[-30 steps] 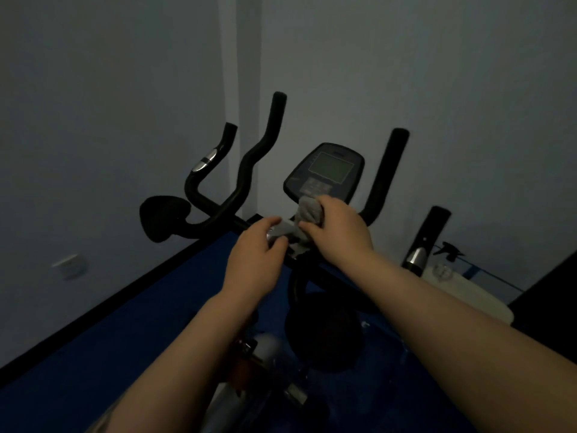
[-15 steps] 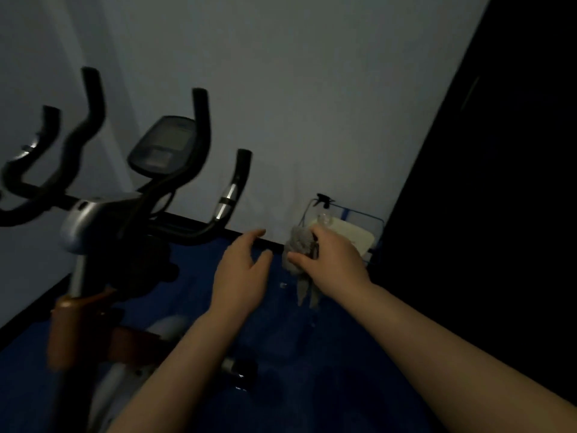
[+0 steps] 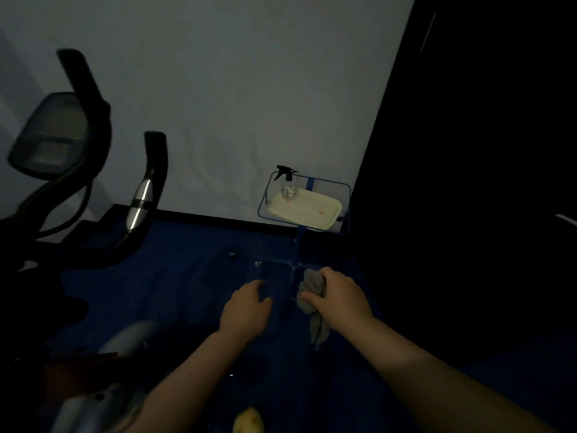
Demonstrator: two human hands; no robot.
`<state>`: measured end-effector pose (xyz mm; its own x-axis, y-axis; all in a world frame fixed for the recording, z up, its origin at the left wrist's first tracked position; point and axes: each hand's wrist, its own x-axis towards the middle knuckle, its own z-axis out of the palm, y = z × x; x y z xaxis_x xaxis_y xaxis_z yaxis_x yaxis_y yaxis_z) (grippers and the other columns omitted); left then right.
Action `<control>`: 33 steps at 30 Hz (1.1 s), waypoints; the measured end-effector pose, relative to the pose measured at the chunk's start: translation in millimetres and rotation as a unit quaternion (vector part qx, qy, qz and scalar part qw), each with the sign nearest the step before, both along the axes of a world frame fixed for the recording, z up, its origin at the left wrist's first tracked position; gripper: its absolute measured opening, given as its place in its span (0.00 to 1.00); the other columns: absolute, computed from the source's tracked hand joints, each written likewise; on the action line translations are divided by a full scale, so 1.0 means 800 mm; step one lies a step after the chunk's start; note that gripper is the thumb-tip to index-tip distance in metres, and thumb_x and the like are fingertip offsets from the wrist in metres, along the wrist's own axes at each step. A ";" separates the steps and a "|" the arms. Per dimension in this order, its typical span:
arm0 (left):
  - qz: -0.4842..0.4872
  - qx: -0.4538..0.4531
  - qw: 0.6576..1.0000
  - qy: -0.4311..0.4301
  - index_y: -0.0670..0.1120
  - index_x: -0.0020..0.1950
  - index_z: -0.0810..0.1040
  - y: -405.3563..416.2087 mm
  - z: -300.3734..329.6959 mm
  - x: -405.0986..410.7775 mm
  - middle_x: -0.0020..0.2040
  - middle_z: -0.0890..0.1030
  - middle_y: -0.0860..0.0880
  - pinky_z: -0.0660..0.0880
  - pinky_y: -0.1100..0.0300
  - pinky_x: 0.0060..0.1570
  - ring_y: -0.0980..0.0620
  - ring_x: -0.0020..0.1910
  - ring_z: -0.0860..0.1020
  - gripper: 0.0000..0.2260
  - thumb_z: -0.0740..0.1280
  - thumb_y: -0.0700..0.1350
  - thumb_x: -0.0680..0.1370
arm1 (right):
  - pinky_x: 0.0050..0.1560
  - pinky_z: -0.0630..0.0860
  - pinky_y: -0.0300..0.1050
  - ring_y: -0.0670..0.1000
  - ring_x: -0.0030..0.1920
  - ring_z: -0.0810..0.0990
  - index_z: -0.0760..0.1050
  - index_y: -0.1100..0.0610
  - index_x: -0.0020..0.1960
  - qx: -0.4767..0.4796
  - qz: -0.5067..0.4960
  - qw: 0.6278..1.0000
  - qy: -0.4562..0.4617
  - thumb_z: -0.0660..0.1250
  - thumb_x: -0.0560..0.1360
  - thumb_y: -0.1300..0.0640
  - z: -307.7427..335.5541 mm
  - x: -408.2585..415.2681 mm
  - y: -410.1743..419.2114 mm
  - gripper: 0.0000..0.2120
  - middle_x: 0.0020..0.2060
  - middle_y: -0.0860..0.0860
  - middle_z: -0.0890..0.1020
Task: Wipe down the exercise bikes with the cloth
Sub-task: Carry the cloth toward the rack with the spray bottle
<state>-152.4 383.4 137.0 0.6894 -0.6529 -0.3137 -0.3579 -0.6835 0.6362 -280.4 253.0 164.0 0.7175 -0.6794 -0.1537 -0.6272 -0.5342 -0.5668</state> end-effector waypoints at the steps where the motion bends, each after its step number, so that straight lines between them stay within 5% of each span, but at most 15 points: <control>1: -0.008 0.007 1.000 0.006 0.47 0.72 0.67 -0.009 -0.004 0.008 0.70 0.71 0.47 0.70 0.52 0.65 0.47 0.66 0.71 0.21 0.60 0.48 0.79 | 0.45 0.77 0.47 0.48 0.45 0.77 0.72 0.53 0.49 0.007 -0.008 1.000 0.009 0.68 0.72 0.43 -0.006 0.005 -0.007 0.15 0.47 0.49 0.78; 13: -0.061 0.048 0.997 0.019 0.48 0.70 0.68 -0.112 -0.037 0.100 0.68 0.73 0.47 0.72 0.51 0.62 0.46 0.63 0.74 0.20 0.60 0.48 0.78 | 0.42 0.72 0.43 0.49 0.46 0.77 0.72 0.54 0.49 0.056 -0.070 0.994 0.068 0.67 0.74 0.44 -0.046 0.080 -0.108 0.14 0.47 0.50 0.78; 21: -0.024 0.071 0.997 0.026 0.45 0.65 0.72 -0.209 -0.053 0.158 0.65 0.75 0.45 0.72 0.50 0.60 0.45 0.60 0.74 0.16 0.60 0.48 0.78 | 0.44 0.73 0.43 0.53 0.50 0.77 0.65 0.54 0.61 0.081 -0.073 0.988 0.114 0.66 0.75 0.45 -0.087 0.151 -0.247 0.20 0.54 0.53 0.77; 25: 0.003 0.086 0.996 0.030 0.45 0.60 0.74 -0.274 -0.058 0.191 0.61 0.77 0.46 0.73 0.49 0.58 0.46 0.57 0.75 0.14 0.59 0.48 0.78 | 0.42 0.71 0.43 0.52 0.45 0.75 0.62 0.56 0.57 0.093 -0.056 0.988 0.113 0.64 0.76 0.47 -0.111 0.189 -0.328 0.18 0.51 0.55 0.77; 33: 0.031 0.093 0.994 0.050 0.48 0.66 0.71 -0.380 -0.093 0.233 0.65 0.74 0.45 0.72 0.52 0.59 0.45 0.61 0.74 0.17 0.60 0.46 0.78 | 0.53 0.68 0.43 0.53 0.52 0.72 0.63 0.58 0.59 0.081 0.016 0.983 0.161 0.60 0.79 0.54 -0.197 0.293 -0.454 0.12 0.58 0.58 0.74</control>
